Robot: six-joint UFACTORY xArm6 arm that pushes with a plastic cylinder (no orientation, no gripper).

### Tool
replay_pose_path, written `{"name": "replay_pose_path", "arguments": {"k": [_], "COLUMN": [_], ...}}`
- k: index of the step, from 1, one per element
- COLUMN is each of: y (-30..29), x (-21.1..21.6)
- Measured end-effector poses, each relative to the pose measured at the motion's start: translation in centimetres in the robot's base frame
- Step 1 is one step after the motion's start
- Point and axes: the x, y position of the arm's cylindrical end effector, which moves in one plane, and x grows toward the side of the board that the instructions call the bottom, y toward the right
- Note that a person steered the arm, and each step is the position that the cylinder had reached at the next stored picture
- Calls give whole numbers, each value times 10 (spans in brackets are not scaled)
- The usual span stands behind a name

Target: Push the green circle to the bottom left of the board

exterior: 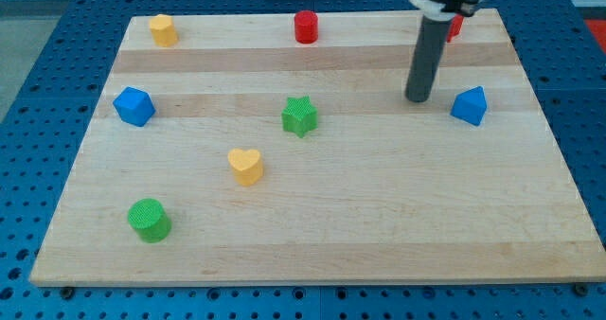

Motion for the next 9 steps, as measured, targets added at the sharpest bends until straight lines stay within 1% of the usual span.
{"name": "replay_pose_path", "arguments": {"k": [1, 2, 4, 5, 6, 7, 9], "y": [-20, -32, -64, -94, -138, -183, -273], "x": [22, 54, 128, 165, 185, 193, 193]}}
